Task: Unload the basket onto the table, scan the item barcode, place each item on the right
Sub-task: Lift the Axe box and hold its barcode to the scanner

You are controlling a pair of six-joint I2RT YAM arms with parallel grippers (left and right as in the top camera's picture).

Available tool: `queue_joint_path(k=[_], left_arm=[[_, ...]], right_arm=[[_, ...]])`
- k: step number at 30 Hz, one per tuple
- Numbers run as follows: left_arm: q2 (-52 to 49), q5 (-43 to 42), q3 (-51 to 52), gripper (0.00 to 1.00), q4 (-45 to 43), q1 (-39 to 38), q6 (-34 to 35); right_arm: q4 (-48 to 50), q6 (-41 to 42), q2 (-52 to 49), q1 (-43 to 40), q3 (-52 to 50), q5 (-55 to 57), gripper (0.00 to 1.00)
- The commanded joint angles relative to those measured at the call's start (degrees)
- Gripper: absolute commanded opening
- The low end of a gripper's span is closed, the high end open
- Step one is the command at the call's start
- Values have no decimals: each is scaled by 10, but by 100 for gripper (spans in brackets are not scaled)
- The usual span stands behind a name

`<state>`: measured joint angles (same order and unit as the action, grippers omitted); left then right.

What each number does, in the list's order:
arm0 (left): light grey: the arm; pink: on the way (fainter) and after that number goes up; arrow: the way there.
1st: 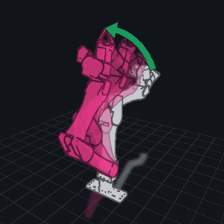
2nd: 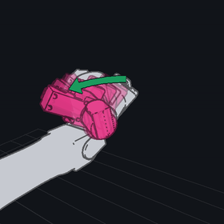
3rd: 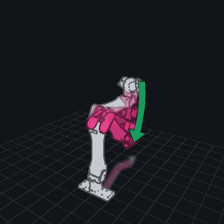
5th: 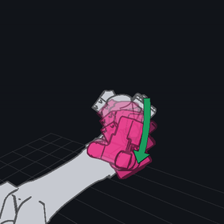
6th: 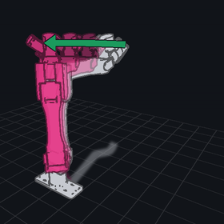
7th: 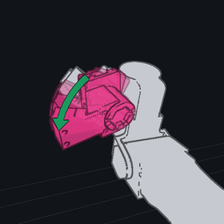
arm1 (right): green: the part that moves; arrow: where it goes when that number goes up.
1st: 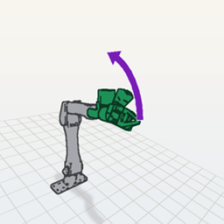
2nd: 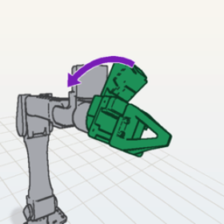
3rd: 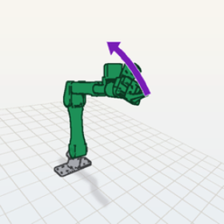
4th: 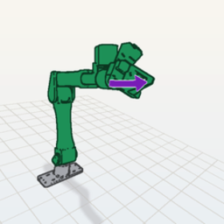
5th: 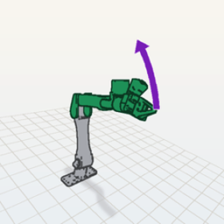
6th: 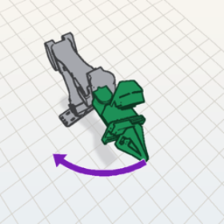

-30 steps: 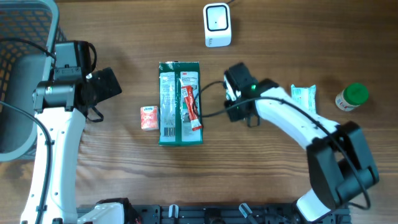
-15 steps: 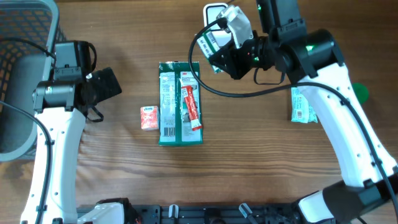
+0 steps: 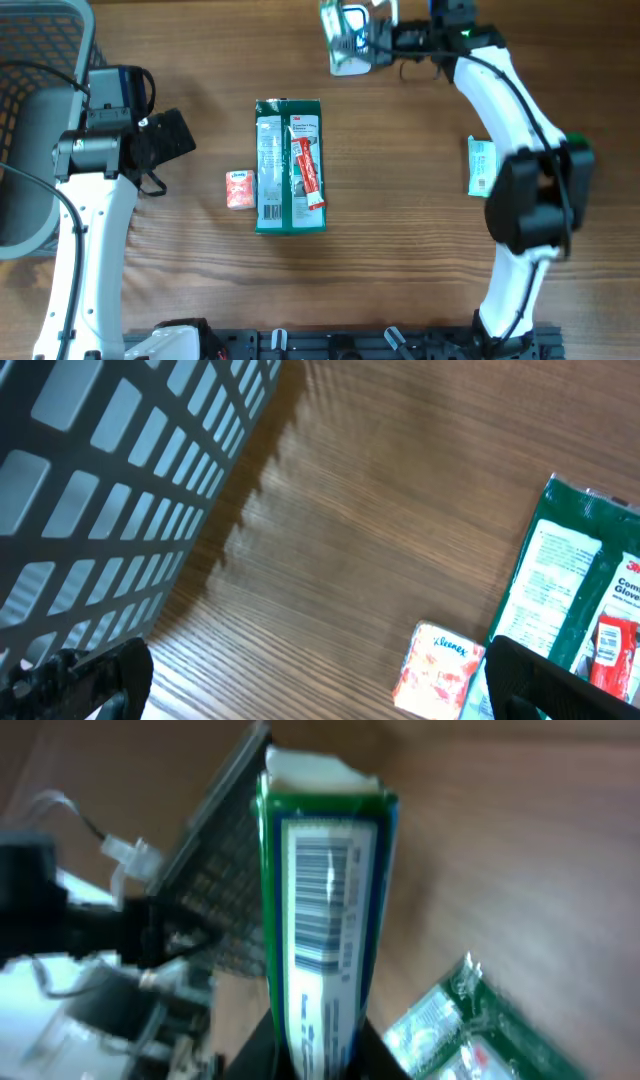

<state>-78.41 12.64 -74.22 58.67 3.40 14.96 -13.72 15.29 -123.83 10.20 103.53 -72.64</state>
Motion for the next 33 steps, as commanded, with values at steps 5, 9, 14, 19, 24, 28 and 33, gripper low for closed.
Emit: queue_joint_path(k=[5, 9, 14, 19, 24, 28, 33], left_arm=[[7, 9, -9, 100, -2, 3, 5], [7, 9, -9, 100, -2, 3, 5], [7, 9, -9, 100, -2, 3, 5], [7, 9, -9, 100, -2, 3, 5], [7, 9, -9, 100, -2, 3, 5], [7, 9, -9, 100, -2, 3, 5], [7, 9, -9, 100, -2, 3, 5]], right_arm=[[630, 715, -163, -9, 5, -120, 4], [659, 793, -209, -14, 5, -74, 4], [584, 758, -248, -14, 5, -65, 4], [584, 746, -267, -16, 4, -36, 4], [581, 733, -267, -16, 3, -16, 4], [551, 734, -267, -17, 2, 11, 4], [517, 734, -267, -17, 2, 16, 5]])
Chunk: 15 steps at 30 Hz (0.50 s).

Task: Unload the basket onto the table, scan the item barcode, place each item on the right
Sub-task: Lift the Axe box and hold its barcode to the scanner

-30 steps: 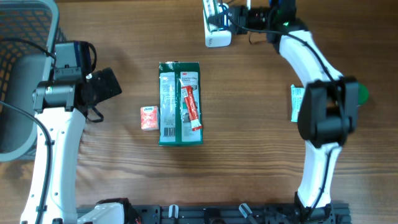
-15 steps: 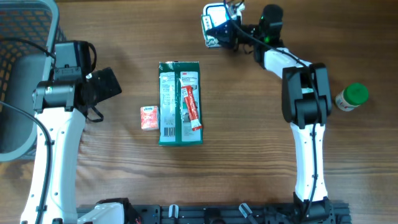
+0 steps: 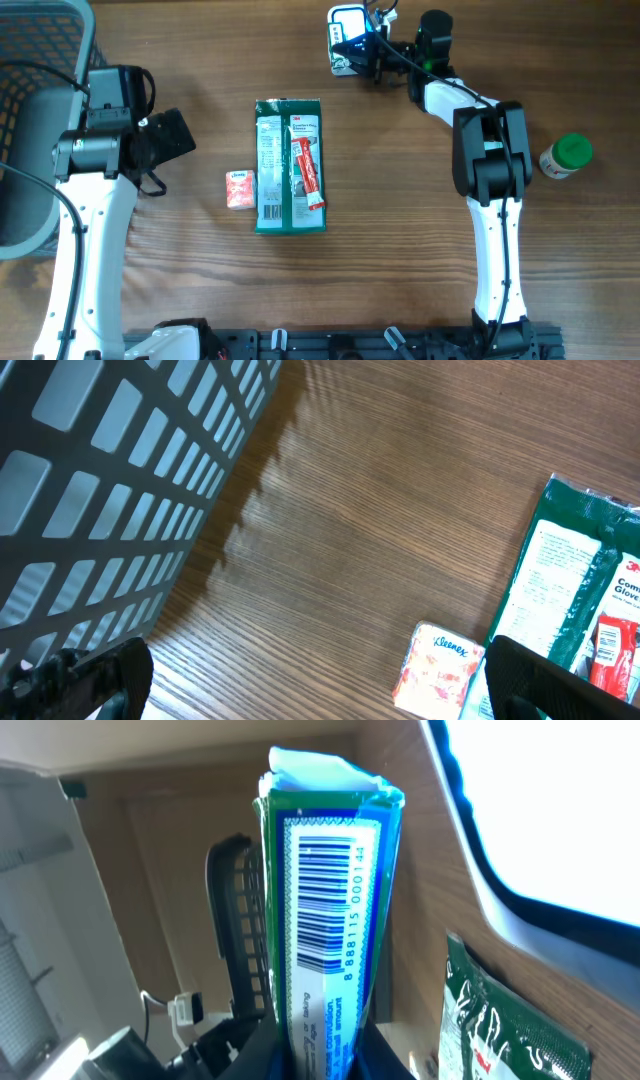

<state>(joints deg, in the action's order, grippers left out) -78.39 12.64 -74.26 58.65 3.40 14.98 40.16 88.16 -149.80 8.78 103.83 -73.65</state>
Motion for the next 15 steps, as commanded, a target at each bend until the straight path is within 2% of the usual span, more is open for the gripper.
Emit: queue_joint_path(k=[1, 3, 5, 11, 15], left_arm=[[7, 9, -9, 100, -2, 3, 5], [7, 9, -9, 100, -2, 3, 5], [7, 9, -9, 100, -2, 3, 5], [7, 9, -9, 100, -2, 3, 5], [7, 9, -9, 100, -2, 3, 5]], right_arm=[[-21, 5, -8, -3, -1, 25, 4], [-8, 7, -7, -3, -1, 23, 4], [45, 35, -3, -3, -1, 21, 5], [298, 224, 27, -2, 0, 32, 5], [331, 239, 61, -11, 0, 6, 5]])
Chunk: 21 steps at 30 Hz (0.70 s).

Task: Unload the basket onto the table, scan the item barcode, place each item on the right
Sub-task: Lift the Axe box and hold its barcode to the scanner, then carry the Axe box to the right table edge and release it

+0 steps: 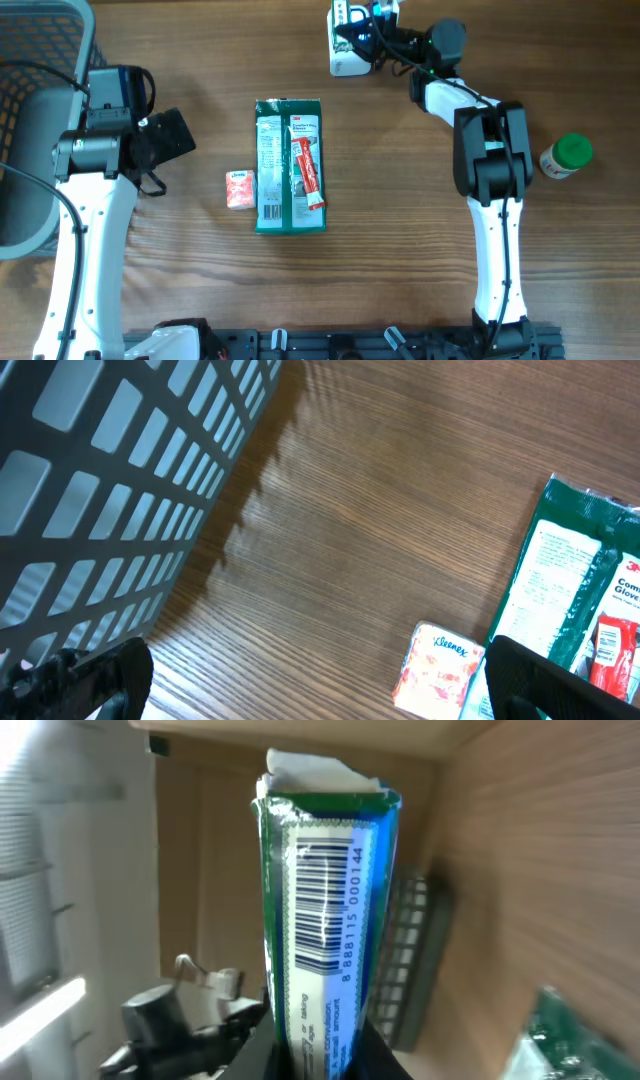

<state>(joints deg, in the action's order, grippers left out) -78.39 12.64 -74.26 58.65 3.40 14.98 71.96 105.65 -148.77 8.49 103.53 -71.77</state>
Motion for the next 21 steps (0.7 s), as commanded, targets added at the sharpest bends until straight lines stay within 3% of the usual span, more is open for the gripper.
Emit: queue_joint_path(k=[1, 16, 21], left_arm=[[7, 9, -9, 100, -2, 3, 5], [7, 9, -9, 100, -2, 3, 5], [7, 9, -9, 100, -2, 3, 5]], right_arm=[[13, 61, 55, -10, 3, -19, 5], [14, 68, 208, -64, 2, -100, 5], [53, 115, 266, -95, -5, -120, 5]])
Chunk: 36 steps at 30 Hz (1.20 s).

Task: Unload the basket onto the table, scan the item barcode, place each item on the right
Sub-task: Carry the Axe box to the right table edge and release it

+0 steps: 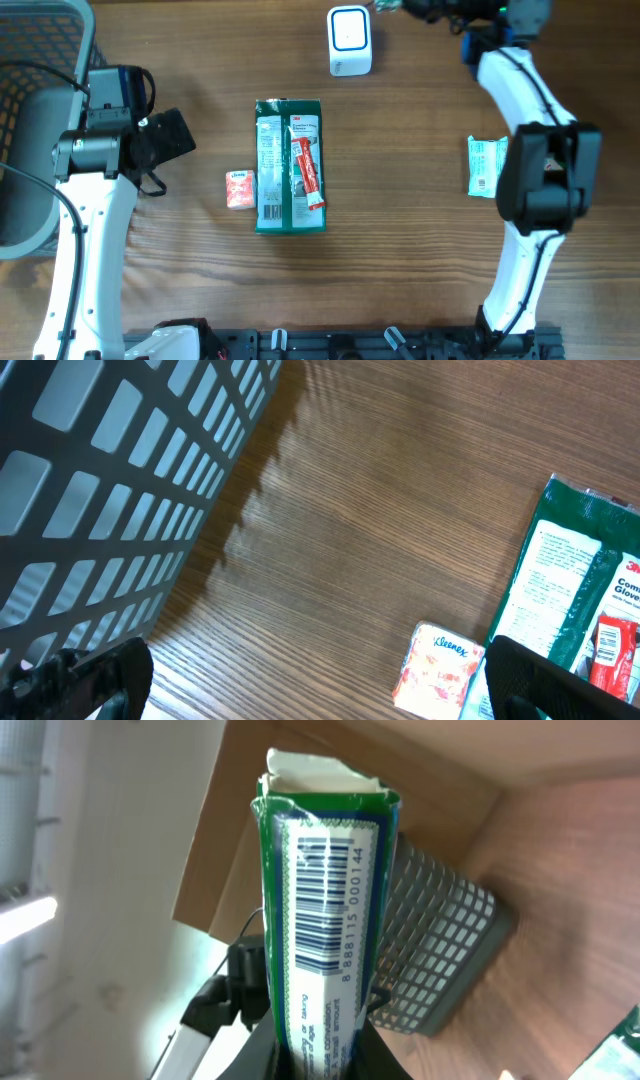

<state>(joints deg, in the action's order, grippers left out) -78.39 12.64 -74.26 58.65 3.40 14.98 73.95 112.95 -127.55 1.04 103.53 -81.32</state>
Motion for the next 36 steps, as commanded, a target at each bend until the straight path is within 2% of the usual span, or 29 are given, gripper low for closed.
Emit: queue_joint_path(k=[1, 9, 13, 15, 16, 20, 22, 23, 26, 28, 30, 31, 32, 36], left_arm=[[7, 9, -9, 100, -2, 3, 5], [7, 9, -9, 100, -2, 3, 5], [7, 9, -9, 100, -2, 3, 5], [7, 9, -9, 100, -2, 3, 5], [7, 9, -9, 100, -2, 3, 5], [7, 9, -9, 100, -2, 3, 5], [7, 9, -9, 100, -2, 3, 5], [7, 9, -9, 100, -2, 3, 5], [7, 9, -9, 100, -2, 3, 5], [7, 9, -9, 100, -2, 3, 5], [7, 9, -9, 100, -2, 3, 5], [7, 9, -9, 100, -2, 3, 5], [7, 9, -9, 100, -2, 3, 5], [7, 9, -9, 100, -2, 3, 5]], right_arm=[[57, 57, 67, -27, -9, -24, 5], [51, 58, 220, -55, -42, -78, 5], [56, 58, 300, -56, -91, -97, 5], [60, 58, 353, -56, -145, -96, 5], [70, 57, 398, -56, -207, -90, 5], [62, 16, 450, -64, -314, -24, 5], [-23, -69, 461, -80, -359, 46, 5], [-96, -136, 461, -89, -371, 84, 6], [-432, -386, 458, -103, -372, 220, 6], [-597, -546, 455, -103, -371, 299, 6], [-706, -700, 454, -99, -371, 328, 7], [-742, -745, 454, -97, -371, 337, 7], [-828, -841, 454, -96, -371, 356, 6], [-1029, -1023, 454, -95, -371, 450, 5]])
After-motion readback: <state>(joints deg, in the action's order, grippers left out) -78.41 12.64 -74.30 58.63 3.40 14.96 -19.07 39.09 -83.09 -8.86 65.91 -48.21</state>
